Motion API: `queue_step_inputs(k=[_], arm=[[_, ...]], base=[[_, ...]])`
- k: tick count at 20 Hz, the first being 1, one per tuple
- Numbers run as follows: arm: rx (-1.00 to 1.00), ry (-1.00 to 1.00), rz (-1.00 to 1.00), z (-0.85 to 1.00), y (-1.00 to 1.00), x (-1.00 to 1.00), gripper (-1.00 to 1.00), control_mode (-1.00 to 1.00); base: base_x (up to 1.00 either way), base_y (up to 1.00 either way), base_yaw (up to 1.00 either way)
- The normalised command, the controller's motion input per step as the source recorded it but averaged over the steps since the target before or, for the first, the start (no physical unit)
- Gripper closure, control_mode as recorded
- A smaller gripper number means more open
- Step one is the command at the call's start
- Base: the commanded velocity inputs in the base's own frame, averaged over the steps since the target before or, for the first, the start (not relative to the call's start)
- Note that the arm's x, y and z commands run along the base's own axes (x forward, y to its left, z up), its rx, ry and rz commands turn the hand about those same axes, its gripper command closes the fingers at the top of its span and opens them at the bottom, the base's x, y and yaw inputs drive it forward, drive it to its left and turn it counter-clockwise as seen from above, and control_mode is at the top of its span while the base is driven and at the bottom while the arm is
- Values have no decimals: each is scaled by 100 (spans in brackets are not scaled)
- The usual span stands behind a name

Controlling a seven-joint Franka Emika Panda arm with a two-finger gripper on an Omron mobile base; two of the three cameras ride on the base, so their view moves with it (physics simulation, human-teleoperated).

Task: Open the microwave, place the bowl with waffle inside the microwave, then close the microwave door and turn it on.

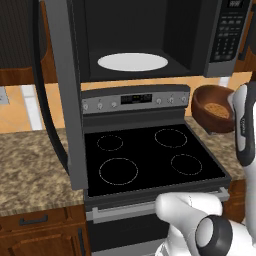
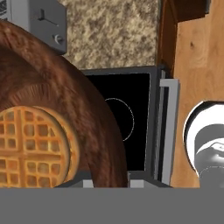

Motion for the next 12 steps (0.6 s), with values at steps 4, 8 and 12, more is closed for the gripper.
queue_step_inputs(k=[4, 8, 12], arm=[[-3, -5, 0, 57, 39, -10, 100, -100], [-1, -11, 0, 61, 32, -5, 100, -100], [0, -15, 0, 53, 36, 6, 100, -100]], base=[[0, 0, 0], [0, 0, 0], [0, 0, 0]])
